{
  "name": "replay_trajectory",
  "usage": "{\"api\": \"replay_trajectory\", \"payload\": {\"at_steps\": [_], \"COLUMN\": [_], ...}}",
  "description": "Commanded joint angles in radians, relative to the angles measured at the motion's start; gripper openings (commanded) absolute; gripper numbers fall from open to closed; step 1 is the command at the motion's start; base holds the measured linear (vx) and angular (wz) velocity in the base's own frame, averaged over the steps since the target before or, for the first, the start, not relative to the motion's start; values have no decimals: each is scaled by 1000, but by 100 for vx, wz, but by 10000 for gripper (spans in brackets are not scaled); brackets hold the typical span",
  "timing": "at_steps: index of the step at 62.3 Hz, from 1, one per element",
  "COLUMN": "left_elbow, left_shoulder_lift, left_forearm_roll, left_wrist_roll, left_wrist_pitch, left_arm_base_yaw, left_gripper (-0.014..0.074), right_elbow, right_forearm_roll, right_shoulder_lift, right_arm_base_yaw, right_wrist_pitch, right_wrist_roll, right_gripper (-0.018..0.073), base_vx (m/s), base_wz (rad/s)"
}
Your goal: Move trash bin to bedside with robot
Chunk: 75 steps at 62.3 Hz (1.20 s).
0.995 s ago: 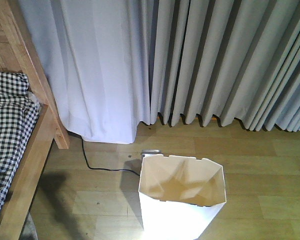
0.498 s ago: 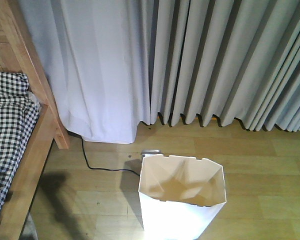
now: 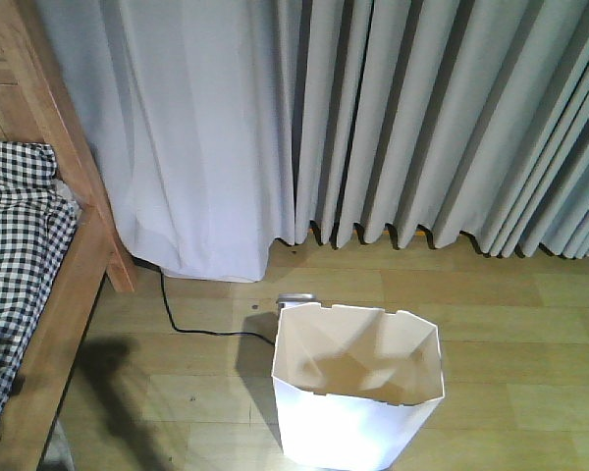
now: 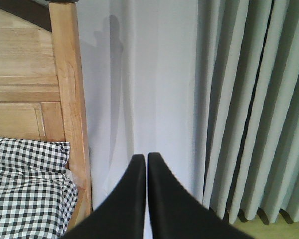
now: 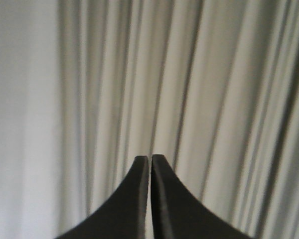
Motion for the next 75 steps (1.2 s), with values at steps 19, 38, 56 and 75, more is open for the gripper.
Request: {"api": "replay_trajectory", "payload": {"at_steps": [19, 38, 56, 75], "left_elbow": [28, 28, 28, 28], "left_shoulder_lift": [-10, -10, -10, -10], "left_forearm_roll": [-4, -4, -4, -4], "left_wrist_roll": [-9, -9, -9, -9], "left_wrist_pitch": [-78, -78, -78, -78], "left_arm_base_yaw": [-5, -5, -5, -5], "left_gripper": [-6, -6, -6, -6], "right_elbow": [203, 241, 241, 241], "right_forearm_roll": [-317, -326, -326, -326], "right_shoulder_lift": [-25, -42, -42, -42], "right_arm_base_yaw": [-4, 39, 54, 54], "right_wrist_pitch": [-356, -294, -294, -294], "right_wrist_roll": [333, 369, 370, 370], "right_gripper": [-11, -11, -11, -11], "base_vx": [0, 0, 0, 0], "base_wz": [0, 0, 0, 0]}}
